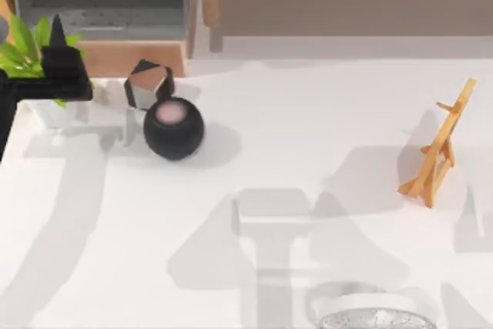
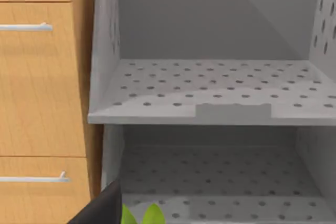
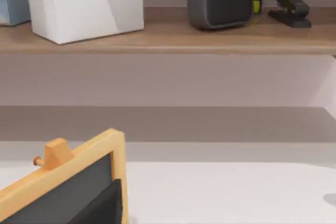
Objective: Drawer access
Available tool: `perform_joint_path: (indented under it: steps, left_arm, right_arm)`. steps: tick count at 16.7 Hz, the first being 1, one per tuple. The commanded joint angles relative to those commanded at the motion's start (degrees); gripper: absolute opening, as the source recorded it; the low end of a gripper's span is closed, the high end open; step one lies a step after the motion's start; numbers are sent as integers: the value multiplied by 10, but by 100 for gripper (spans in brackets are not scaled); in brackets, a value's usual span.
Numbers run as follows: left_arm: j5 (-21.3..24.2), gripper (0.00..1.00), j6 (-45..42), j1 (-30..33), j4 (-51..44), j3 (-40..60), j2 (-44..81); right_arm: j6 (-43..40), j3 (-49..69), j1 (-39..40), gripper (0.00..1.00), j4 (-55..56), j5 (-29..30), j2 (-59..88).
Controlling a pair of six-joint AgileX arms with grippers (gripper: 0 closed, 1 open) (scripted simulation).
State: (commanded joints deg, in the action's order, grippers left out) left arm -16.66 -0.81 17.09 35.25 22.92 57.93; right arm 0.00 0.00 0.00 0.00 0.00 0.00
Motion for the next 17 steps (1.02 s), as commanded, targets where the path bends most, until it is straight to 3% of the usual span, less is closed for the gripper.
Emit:
perform_joint_path:
  steps: [5, 8, 12, 17]
  left_arm:
    - [5, 100, -7, -9, 3, 2, 5]
    - [35, 100, -62, -58, 30, 36, 58]
    - [112, 100, -219, -164, 90, 113, 192]
    - [236, 100, -504, -296, 182, 228, 406]
  right_arm:
    - [0, 0, 0, 100, 0, 0, 0]
    - [0, 0, 0, 100, 0, 0, 0]
    - [0, 0, 0, 100, 0, 0, 0]
    - [0, 0, 0, 100, 0, 0, 0]
